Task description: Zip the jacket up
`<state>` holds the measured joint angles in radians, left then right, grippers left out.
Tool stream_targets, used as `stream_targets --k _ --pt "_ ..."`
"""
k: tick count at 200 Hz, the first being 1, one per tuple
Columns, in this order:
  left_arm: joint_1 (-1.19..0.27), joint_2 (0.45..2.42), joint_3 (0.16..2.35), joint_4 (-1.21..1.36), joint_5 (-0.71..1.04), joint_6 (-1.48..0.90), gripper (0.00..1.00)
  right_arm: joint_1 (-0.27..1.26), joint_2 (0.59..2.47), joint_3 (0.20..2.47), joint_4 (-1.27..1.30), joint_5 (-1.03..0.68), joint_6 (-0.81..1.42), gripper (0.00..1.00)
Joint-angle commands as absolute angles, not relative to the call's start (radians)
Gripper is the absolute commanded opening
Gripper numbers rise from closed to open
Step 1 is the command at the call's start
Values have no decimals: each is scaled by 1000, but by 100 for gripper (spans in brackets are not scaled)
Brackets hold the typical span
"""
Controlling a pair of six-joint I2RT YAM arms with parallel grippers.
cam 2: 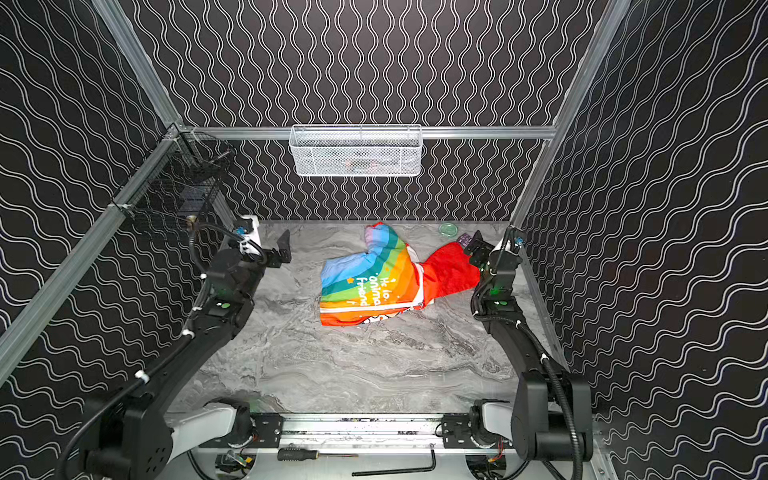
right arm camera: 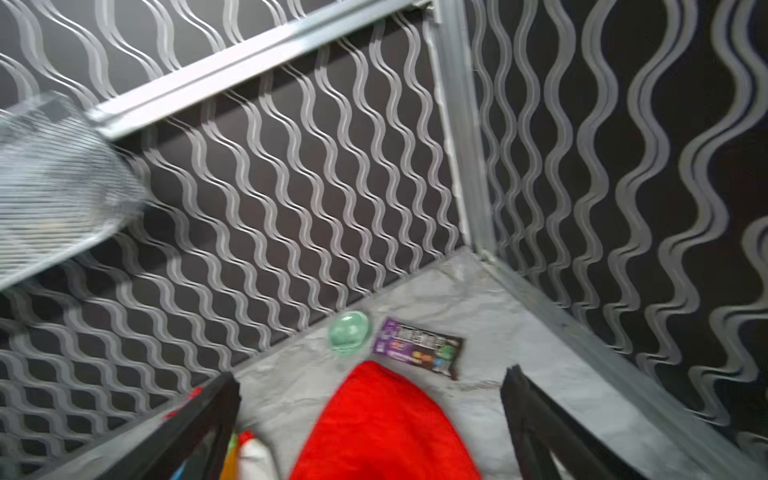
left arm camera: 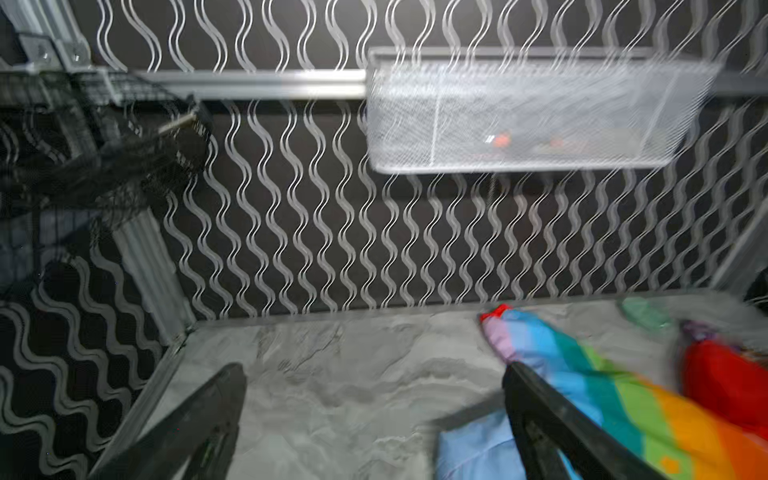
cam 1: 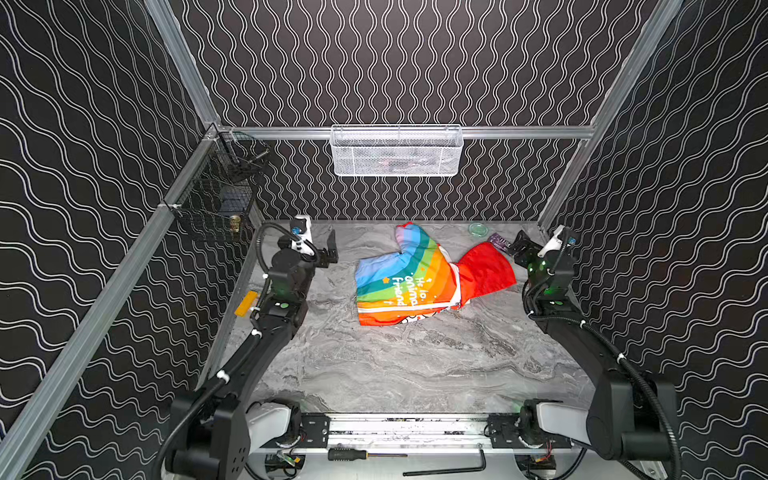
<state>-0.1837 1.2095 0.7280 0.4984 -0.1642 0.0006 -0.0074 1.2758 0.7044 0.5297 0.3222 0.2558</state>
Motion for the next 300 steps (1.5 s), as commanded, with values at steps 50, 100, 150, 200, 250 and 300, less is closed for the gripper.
stream_targets --k 50,100,150,200,250,300 --pt "-55 1301 553 517 -228 68 98 -9 1221 403 612 486 175 99" --pt "-5 1389 471 601 -170 67 99 -7 1323 304 866 418 149 99" --pt "0 1493 405 815 -109 -15 99 -7 1479 229 1215 337 53 99" --pt "-49 1679 349 1104 -87 57 99 -2 1512 242 1177 267 35 99" --pt "-64 1658 362 1038 -157 41 99 -10 1541 258 1188 261 45 99" --pt "-71 1663 365 1040 -166 47 99 -10 1550 245 1240 264 29 99"
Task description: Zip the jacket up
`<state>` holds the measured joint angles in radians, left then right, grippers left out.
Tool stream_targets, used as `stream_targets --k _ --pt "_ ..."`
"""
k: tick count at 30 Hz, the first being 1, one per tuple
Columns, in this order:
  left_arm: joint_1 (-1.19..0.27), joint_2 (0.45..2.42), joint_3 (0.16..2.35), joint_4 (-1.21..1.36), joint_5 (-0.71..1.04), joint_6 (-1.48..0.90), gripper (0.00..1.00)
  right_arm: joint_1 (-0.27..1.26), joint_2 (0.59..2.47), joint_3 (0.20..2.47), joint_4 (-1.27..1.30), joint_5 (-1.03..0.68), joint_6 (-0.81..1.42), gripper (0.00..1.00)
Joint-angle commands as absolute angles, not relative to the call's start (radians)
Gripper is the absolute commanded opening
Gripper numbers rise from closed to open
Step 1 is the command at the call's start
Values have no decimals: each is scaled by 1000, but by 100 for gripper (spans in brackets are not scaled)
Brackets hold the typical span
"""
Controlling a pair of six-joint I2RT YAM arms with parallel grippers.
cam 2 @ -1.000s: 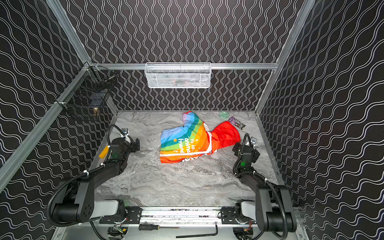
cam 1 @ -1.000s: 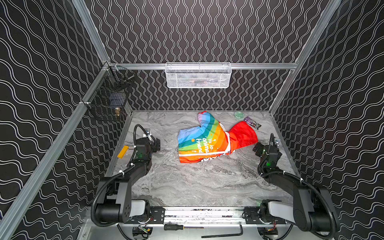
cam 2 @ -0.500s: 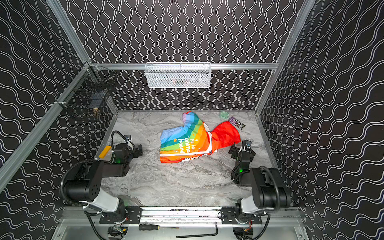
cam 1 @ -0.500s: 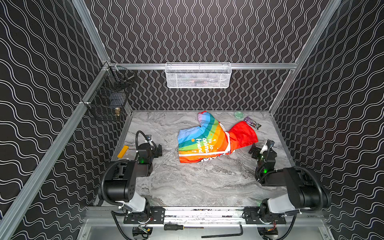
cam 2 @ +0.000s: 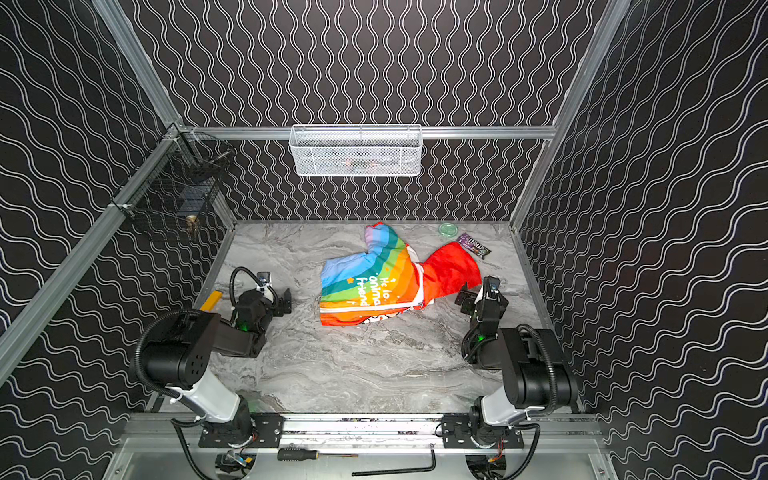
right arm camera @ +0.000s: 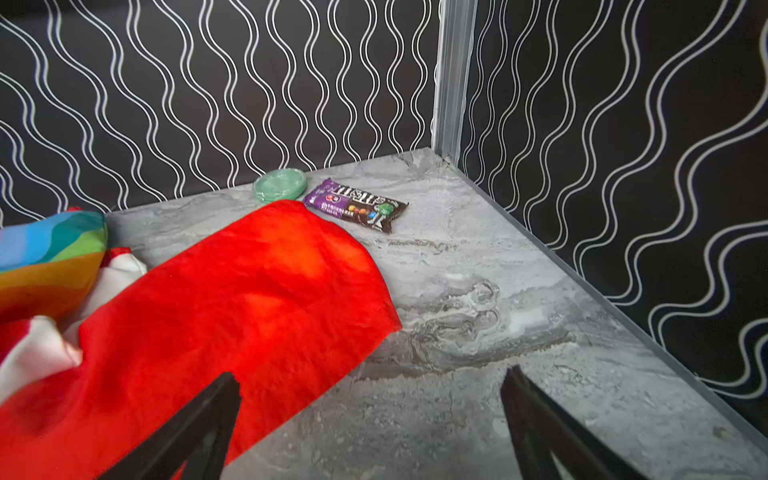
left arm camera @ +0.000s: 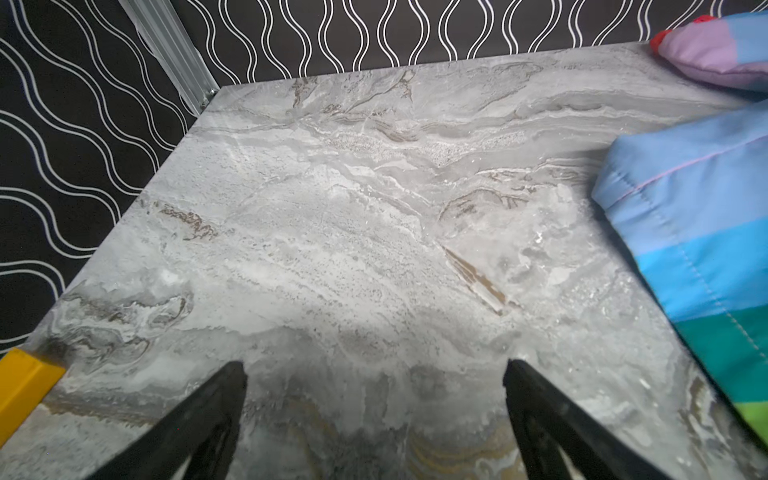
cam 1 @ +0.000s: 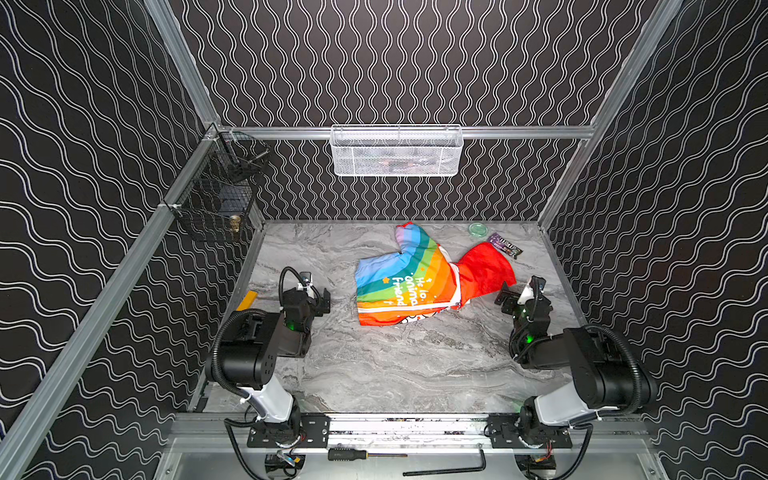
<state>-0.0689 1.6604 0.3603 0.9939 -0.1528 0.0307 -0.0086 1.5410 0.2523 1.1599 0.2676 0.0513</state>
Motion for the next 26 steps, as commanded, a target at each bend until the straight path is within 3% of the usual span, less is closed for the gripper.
stream_targets --k 1,26 --pt "-71 1664 365 1042 -166 48 99 -10 1549 245 1236 264 30 99" --pt "-89 1665 370 1034 -192 57 99 -17 1545 252 1211 248 33 99"
